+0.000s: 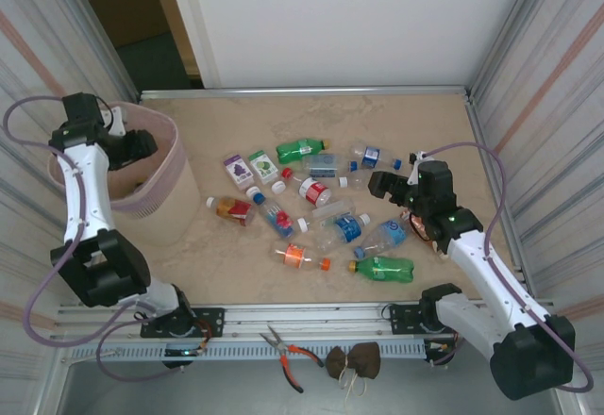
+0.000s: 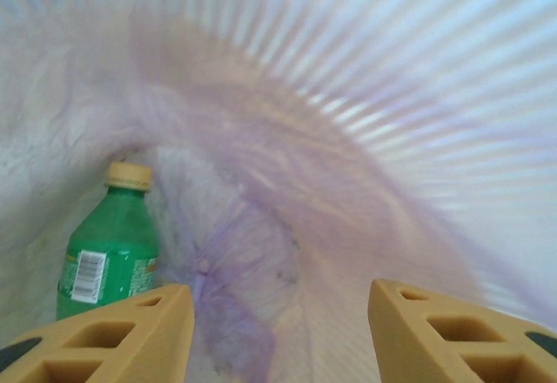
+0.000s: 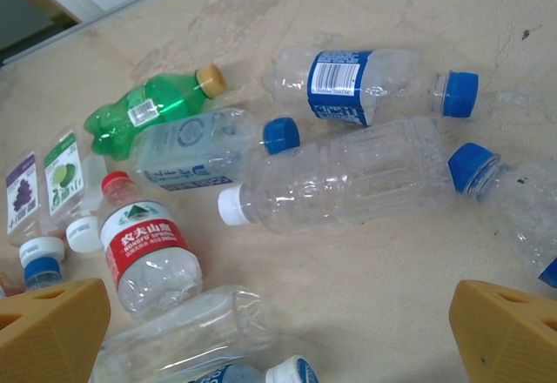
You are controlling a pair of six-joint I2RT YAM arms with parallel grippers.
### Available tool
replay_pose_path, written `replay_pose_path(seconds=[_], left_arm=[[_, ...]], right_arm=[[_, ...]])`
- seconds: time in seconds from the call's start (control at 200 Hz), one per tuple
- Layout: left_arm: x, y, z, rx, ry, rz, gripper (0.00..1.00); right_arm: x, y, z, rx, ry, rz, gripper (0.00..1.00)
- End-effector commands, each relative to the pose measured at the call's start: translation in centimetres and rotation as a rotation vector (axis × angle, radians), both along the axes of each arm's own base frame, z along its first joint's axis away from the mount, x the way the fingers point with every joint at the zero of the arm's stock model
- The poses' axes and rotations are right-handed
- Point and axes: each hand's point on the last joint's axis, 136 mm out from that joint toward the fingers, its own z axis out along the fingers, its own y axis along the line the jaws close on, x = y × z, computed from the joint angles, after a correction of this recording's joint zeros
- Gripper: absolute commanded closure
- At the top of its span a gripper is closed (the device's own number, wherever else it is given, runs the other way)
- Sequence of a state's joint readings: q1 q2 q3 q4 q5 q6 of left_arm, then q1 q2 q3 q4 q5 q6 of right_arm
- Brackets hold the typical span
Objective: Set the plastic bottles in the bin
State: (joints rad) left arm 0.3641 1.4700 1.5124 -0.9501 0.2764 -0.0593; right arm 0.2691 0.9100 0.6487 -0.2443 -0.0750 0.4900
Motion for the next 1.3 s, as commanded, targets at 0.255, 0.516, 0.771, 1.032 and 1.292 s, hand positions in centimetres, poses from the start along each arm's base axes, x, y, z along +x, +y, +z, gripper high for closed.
replay_pose_path(seconds=[0.255,0.516,0.771,1.032,1.292], left_arm=[[-1.6,-6.7,8.9,-0.019,-0.191,-0.157,0.45],[-3.2,-11.2,12.3,0.048,-0.257,-0.284,0.44],[-5.2,-16.5,9.4,0.121,-0.141,-0.449,0.44],[-5.3,-15.6,3.0,0.271,0.063,-0.437,0.44],[-2.4,-12.9,0.8,0.387,0.116,-0.401,0.44]], right_arm=[[-0.6,-0.3,1.5,0.0,-0.02,-0.015,0.01],[-1.1,-0.5,1.5,-0.005,-0.019,-0.015,0.01],[-1.1,-0.5,1.3,0.002,-0.012,-0.019,0.01],[-1.1,-0.3,0.8,0.002,0.006,-0.013,0.01],[-1.5,-0.7,0.6,-0.012,0.011,-0.019,0.01]])
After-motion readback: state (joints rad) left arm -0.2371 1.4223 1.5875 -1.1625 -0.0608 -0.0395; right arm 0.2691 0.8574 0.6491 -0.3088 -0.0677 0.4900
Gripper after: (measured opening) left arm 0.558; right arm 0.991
